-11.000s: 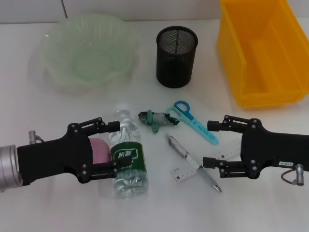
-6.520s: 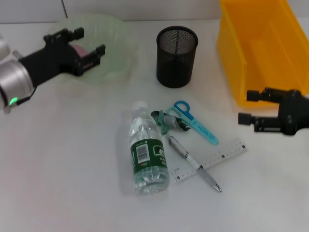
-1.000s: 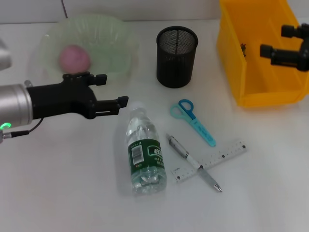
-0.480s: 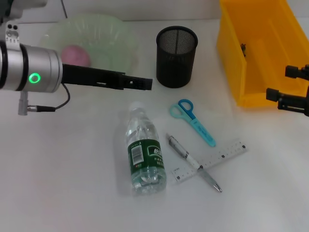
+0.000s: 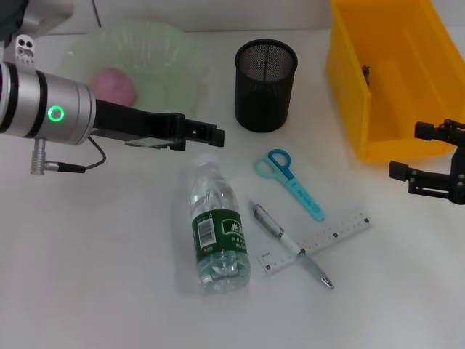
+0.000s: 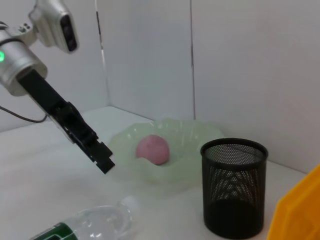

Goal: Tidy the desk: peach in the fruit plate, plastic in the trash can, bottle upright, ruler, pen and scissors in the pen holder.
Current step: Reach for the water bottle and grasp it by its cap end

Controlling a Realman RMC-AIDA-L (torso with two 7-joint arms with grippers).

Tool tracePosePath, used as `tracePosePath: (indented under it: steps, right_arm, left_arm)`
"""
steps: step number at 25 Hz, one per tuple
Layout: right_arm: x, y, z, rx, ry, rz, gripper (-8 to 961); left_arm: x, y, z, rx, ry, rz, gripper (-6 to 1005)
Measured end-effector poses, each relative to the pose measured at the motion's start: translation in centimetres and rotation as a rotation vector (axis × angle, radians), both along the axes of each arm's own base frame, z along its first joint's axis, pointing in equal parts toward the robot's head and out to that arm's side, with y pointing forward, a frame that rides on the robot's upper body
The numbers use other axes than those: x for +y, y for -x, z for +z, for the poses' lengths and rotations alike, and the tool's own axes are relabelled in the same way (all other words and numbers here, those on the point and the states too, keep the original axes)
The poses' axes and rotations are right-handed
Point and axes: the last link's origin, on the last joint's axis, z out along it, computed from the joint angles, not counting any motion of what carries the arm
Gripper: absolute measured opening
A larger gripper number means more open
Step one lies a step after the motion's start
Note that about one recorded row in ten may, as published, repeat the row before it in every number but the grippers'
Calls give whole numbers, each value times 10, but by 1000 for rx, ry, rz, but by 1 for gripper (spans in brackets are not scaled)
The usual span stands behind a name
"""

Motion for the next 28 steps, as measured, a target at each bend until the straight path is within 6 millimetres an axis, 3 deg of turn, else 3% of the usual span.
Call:
tracePosePath:
  steps: [9, 28]
  right_arm:
    - [0, 2, -3, 7, 17, 10, 839]
    - [-4, -3, -7, 9, 33, 12, 839]
  left_arm:
    - [9, 13, -12, 38, -12, 40, 843]
    - [21, 20, -30, 98, -17, 68, 841]
